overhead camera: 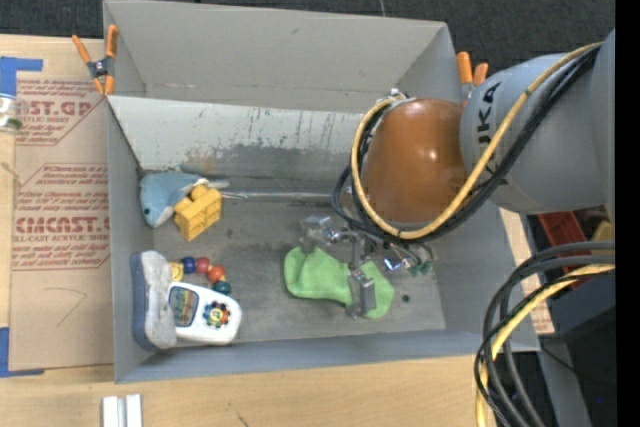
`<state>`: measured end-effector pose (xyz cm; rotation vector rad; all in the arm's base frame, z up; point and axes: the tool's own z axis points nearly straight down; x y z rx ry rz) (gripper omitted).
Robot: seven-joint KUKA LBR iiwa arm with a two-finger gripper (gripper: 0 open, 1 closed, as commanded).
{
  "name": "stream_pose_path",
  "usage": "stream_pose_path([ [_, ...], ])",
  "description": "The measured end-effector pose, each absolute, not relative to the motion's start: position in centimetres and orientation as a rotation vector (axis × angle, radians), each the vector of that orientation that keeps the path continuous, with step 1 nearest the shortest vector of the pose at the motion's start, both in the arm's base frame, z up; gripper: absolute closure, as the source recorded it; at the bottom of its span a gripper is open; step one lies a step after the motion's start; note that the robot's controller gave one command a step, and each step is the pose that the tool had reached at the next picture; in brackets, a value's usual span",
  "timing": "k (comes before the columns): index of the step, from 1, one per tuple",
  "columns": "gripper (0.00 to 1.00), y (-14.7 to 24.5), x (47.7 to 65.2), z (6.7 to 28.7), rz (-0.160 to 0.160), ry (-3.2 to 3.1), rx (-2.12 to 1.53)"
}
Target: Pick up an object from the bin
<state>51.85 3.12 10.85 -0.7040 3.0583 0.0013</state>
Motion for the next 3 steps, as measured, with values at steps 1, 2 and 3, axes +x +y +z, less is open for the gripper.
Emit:
stream_pose_path([
  [1,1.0,2.41,51.38,8.59,0.004,2.978,-0.982],
  [2,1.0,2.41,51.38,8.59,0.005,2.978,-0.981],
  [3,1.0,2.35,51.32,9.39,0.009,2.987,-0.983],
])
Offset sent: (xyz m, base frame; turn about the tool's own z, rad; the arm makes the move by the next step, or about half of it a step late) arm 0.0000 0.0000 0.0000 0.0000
